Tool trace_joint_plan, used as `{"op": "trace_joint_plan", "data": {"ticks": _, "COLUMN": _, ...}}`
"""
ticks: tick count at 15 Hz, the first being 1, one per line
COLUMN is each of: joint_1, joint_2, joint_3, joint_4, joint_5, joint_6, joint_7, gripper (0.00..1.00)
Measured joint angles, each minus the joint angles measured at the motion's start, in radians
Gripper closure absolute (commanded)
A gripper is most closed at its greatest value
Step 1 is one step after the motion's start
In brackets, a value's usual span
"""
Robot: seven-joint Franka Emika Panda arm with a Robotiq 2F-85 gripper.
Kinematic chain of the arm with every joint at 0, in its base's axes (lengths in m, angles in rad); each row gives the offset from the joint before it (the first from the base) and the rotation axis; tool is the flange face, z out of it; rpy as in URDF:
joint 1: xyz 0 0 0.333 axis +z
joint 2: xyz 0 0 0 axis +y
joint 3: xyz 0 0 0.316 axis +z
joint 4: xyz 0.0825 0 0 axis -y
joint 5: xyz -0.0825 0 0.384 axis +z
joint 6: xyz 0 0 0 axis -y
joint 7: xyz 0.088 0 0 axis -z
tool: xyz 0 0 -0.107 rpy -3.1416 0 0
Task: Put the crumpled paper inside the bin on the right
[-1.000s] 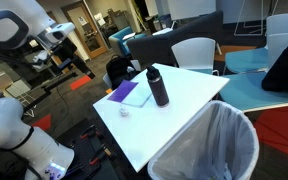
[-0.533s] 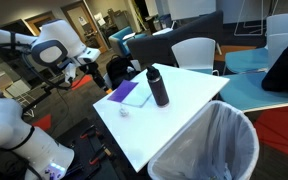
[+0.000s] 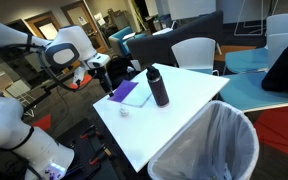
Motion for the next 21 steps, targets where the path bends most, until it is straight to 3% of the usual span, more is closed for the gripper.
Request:
{"op": "trace_joint_plan", "data": {"ticks": 5, "joint_1": 0.033, "joint_2": 0.154, "joint_3": 0.013, "joint_4": 0.043, "joint_5": 0.102, "joint_6": 0.131, "joint_7": 0.04, "gripper": 0.0}}
{"op": "trace_joint_plan", "data": {"ticks": 10, "joint_1": 0.074, "joint_2": 0.413, "joint_3": 0.07, "joint_4": 0.119, "joint_5": 0.086, "joint_6": 0.229, "joint_7": 0.175, "gripper": 0.0}}
{"op": "trace_joint_plan", "data": {"ticks": 15, "joint_1": 0.127, "joint_2": 0.602, "joint_3": 0.061, "joint_4": 0.209, "joint_5": 0.047, "joint_6": 0.238, "joint_7": 0.254, "gripper": 0.0}}
{"op": "trace_joint_plan", "data": {"ticks": 16, "joint_1": 0.134, "joint_2": 0.626, "joint_3": 0.058, "joint_4": 0.223, "joint_5": 0.047, "joint_6": 0.238, "joint_7": 0.255, "gripper": 0.25}}
{"op": "trace_joint_plan", "data": {"ticks": 17, "joint_1": 0.139, "joint_2": 0.646, "joint_3": 0.056, "joint_4": 0.234, "joint_5": 0.047, "joint_6": 0.238, "joint_7": 0.255, "gripper": 0.26}}
{"op": "trace_joint_plan", "data": {"ticks": 21, "joint_1": 0.145, "joint_2": 0.696, "joint_3": 0.052, "joint_4": 0.263, "joint_5": 0.049, "joint_6": 0.238, "joint_7": 0.255, "gripper": 0.58}}
